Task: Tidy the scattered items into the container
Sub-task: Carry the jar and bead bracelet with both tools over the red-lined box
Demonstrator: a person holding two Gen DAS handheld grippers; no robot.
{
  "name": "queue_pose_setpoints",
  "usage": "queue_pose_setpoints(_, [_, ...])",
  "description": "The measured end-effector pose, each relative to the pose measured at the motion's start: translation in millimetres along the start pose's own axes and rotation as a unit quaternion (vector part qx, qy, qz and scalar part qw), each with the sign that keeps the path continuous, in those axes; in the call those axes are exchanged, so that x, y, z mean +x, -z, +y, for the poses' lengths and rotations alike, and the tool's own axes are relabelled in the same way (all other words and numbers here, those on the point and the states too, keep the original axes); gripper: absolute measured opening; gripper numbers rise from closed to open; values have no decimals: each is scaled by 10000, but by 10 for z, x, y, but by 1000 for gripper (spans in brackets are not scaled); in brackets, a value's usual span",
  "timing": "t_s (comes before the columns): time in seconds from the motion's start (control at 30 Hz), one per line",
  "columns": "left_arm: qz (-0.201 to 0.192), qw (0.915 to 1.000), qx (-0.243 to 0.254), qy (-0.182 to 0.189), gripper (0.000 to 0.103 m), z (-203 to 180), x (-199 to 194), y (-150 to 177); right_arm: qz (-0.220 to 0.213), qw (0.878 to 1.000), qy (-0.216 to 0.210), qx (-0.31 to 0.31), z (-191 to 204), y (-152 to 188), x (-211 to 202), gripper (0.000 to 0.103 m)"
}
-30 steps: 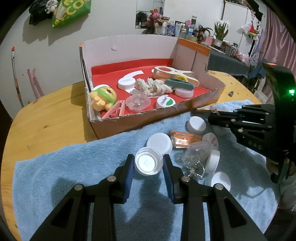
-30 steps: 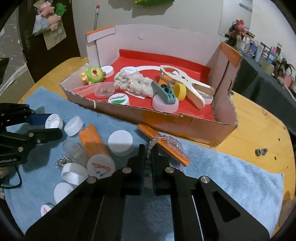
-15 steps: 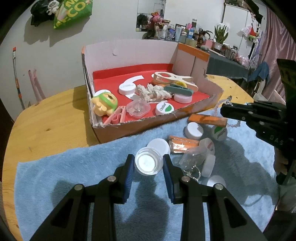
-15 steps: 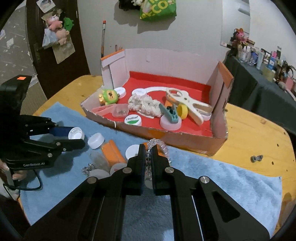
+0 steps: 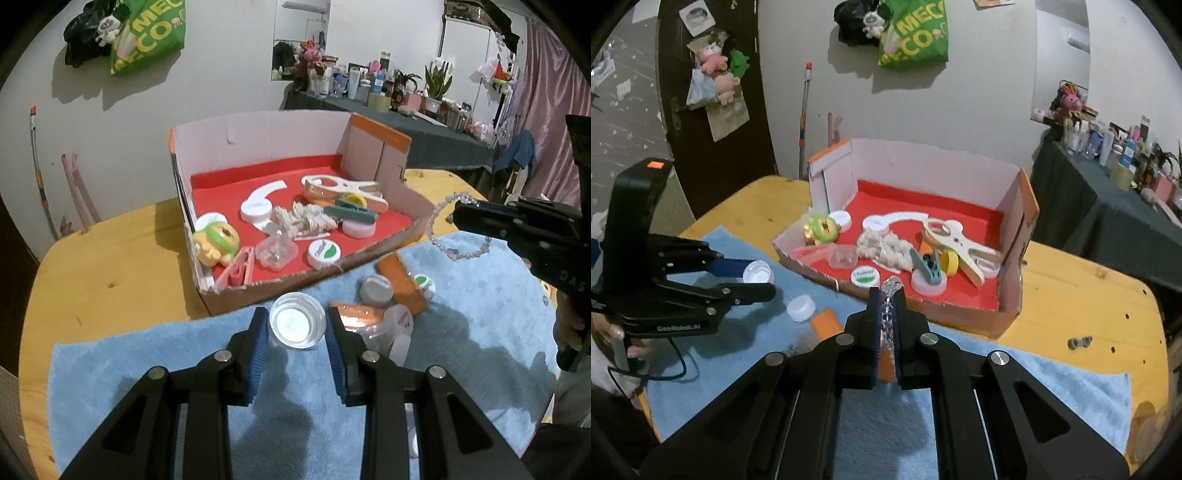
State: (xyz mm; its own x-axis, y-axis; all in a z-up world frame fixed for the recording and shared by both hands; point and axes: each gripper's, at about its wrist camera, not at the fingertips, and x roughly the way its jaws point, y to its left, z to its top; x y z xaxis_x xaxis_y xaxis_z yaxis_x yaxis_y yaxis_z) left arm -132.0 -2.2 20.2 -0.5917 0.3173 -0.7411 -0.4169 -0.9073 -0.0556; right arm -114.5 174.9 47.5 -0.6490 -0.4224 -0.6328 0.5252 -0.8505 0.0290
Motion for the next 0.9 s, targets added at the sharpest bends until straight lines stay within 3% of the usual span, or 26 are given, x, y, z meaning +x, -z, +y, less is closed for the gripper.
queue_pose_setpoints(0.9, [-248,9996,114,-14,33,0,-76,-463,-230,9996,49,-164,-56,-402,-77,5])
